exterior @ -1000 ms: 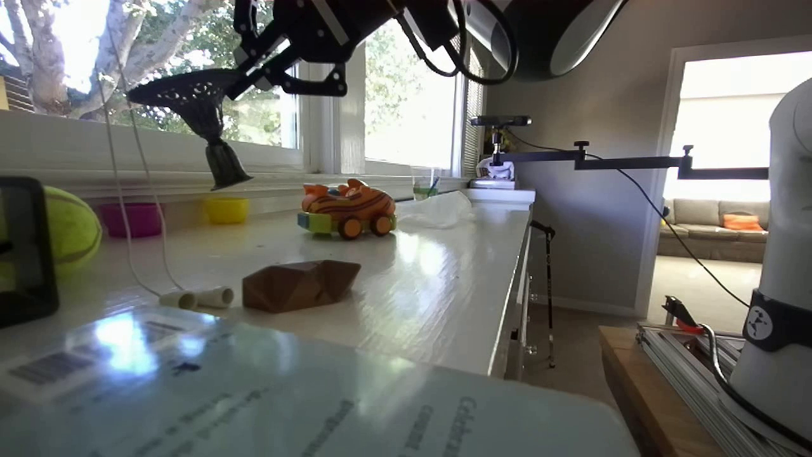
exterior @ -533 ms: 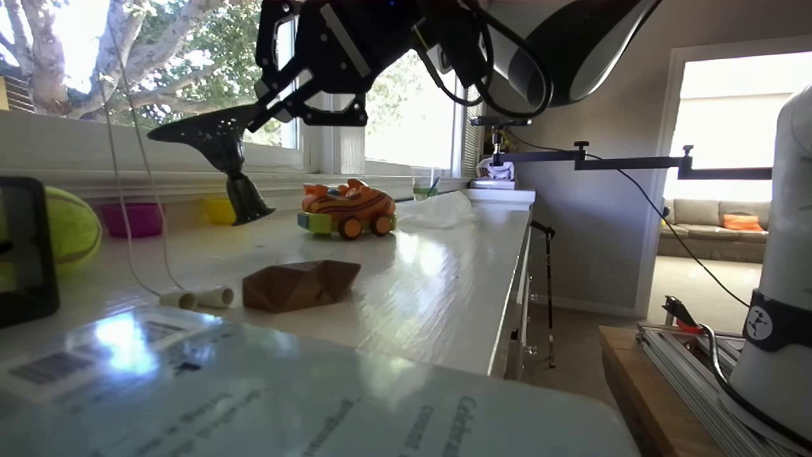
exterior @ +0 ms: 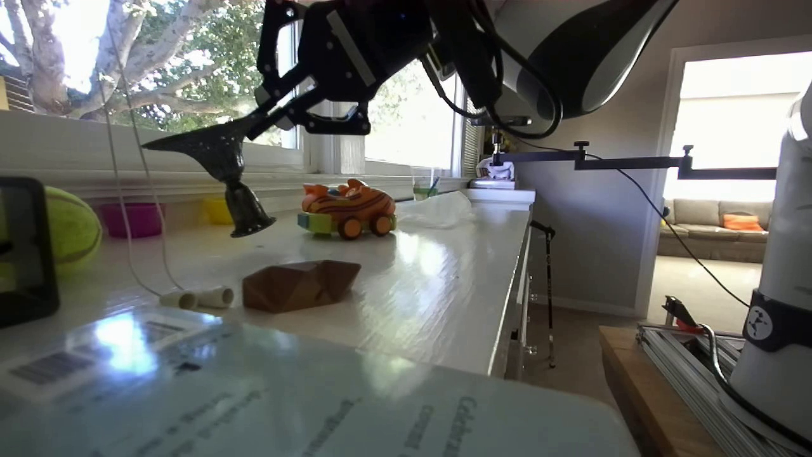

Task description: Put the black vase in an upright position

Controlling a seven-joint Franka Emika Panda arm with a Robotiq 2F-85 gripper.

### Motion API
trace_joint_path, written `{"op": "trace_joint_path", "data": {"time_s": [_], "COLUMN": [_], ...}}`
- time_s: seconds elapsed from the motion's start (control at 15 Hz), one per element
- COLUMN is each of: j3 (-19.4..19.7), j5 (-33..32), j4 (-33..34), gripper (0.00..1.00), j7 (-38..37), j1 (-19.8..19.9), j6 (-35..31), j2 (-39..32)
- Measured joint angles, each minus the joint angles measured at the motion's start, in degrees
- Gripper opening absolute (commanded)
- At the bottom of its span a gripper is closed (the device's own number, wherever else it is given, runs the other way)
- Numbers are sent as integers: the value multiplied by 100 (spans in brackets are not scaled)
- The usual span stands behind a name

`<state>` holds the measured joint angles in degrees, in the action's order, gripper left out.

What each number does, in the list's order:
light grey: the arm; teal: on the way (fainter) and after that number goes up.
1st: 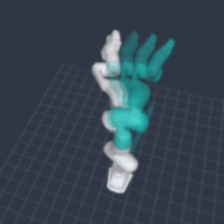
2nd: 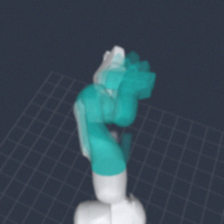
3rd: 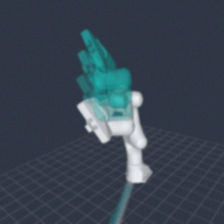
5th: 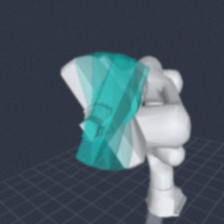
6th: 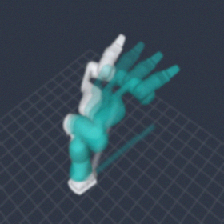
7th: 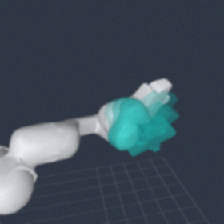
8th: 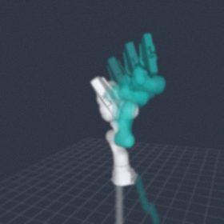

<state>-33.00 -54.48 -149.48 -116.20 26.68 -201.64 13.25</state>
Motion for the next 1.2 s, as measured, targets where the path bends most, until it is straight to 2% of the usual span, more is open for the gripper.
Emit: {"op": "trace_joint_path", "data": {"time_s": [0.87,0.93,1.0,1.2], "j3": [-1325,-1450,-1574,-1900], "j5": [2417,2559,2711,3110], "j4": [-828,-828,-828,-828], "gripper": [1,29,30,51], "j7": [2352,2465,2572,2808], "j1": [1241,1351,1454,1707], "j6": [-1160,-1175,-1194,-1282], "j2": [-43,-70,-104,-194]}}
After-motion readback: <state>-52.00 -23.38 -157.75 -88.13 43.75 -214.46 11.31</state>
